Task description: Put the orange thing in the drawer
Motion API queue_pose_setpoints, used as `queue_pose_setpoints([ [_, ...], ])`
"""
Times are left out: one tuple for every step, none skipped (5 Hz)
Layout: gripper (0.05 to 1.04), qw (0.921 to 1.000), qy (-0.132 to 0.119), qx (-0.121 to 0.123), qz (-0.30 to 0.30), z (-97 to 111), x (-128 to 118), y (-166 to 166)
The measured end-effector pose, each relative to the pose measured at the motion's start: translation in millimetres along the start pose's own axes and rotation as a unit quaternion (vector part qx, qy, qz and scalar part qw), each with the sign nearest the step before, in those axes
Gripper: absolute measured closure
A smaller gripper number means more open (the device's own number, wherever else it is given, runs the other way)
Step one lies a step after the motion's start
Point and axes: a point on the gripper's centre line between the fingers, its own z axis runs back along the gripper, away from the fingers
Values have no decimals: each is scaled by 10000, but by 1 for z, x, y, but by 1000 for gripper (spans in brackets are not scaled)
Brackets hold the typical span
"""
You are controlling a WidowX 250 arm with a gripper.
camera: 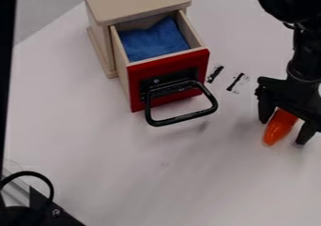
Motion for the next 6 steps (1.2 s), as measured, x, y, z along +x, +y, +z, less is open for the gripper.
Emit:
queue_pose_setpoints([
  [409, 9998, 128, 55, -108, -6, -1, 0],
  [516, 9998, 80, 76, -146, -6, -1, -1],
  [517, 9997, 81, 48, -241, -5, -1, -2],
  [517, 9982, -17, -105, -592, 6, 0, -3],
  [517, 9952, -377, -321, -840, 37, 7, 2],
  [517, 9940, -562, -341, -873, 70, 9, 19],
])
